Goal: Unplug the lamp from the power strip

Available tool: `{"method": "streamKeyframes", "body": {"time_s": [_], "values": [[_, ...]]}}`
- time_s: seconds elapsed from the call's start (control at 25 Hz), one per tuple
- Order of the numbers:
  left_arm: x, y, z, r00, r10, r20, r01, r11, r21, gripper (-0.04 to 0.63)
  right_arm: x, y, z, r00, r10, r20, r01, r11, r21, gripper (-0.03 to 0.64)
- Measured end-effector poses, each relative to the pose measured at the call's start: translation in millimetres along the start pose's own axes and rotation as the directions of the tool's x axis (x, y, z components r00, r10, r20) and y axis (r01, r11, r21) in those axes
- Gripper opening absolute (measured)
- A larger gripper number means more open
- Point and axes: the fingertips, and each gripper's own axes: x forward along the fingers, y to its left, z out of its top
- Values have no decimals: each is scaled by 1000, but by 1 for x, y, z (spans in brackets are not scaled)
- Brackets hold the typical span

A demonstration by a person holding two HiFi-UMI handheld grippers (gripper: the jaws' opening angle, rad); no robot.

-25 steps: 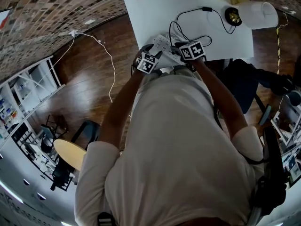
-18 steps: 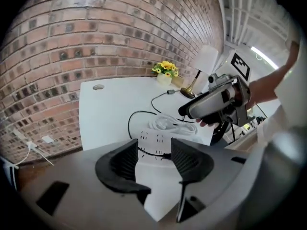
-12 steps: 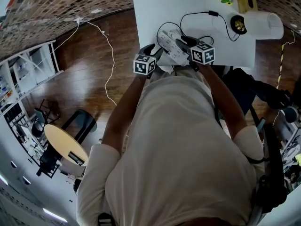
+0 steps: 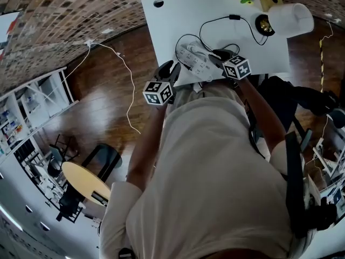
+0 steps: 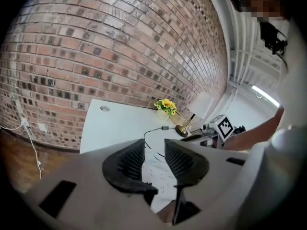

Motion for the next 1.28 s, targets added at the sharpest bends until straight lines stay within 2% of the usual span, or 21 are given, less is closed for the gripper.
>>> {"method": "streamKeyframes", "body": {"time_s": [0.16,0.52,0.64,0.84,1.16,1.28], "values": [[1,-3,16,999,-12,44,13,1000,-10,124,-2,-5,-6,998,-26,-51,25,999,-33,100],[-19,-10,22,998,-53,36,50,996,79,112,-6,25,33,997,-65,27,67,996,-57,86],[-33,-1,25,998,-43,37,39,995,95,107,-3,42,43,998,-56,41,58,997,-57,74],[-65,18,29,997,-25,76,19,997,80,104,7,67,42,997,-54,48,56,998,-29,58],[-120,40,-2,995,-3,101,0,1000,31,103,28,121,29,997,-16,80,13,999,39,44],[-143,44,-9,995,-8,102,5,999,37,104,29,139,26,994,-18,110,11,998,64,31]]}}
